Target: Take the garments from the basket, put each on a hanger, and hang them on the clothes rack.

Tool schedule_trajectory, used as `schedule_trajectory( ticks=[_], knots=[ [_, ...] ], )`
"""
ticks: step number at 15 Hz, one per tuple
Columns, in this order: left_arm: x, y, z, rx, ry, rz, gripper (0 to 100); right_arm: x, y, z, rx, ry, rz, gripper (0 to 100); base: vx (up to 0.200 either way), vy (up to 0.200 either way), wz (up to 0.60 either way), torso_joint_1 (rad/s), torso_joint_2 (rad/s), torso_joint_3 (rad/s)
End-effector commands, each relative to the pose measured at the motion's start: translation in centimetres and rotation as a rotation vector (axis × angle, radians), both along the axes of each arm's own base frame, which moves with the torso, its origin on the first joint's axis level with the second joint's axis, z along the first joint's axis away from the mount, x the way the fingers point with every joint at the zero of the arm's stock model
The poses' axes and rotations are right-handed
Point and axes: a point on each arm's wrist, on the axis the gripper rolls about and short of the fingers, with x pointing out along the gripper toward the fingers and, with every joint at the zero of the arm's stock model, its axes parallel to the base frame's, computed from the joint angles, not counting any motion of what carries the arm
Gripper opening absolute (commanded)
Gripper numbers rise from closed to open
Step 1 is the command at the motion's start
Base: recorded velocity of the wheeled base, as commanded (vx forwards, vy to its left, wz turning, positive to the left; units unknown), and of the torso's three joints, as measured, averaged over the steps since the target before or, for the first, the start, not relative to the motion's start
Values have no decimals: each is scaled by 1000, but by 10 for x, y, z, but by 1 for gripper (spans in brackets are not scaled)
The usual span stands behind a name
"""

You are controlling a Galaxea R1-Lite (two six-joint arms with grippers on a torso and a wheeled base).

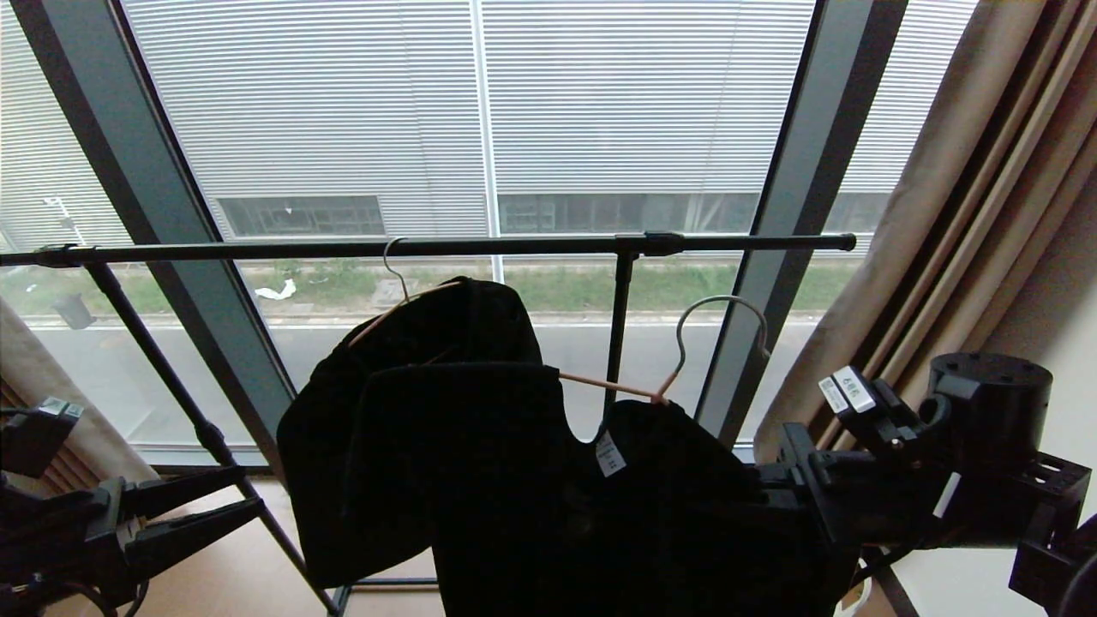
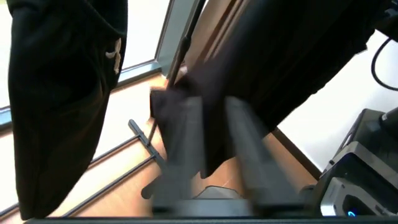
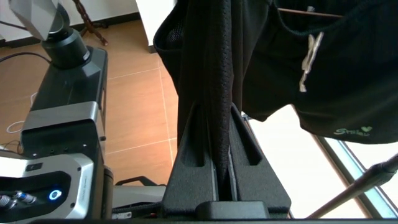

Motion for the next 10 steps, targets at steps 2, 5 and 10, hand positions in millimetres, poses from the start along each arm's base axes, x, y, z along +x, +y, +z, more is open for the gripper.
schedule_trajectory(
  ticks=[2,5,10],
  knots=[
    [2,1,3,-4,-2,7,100,2,-1,0,1,-1,-6,0,0,0,0,0,0,0],
    [9,-7,43,-25,-75,-23,100,5,0,-5,-7,13,-7,0,0,0,0,0,0,0],
    [27,-29,113,-44,-59,-91,100,6,2,-8,-13,21,-2,0,0,0,0,0,0,0]
  ],
)
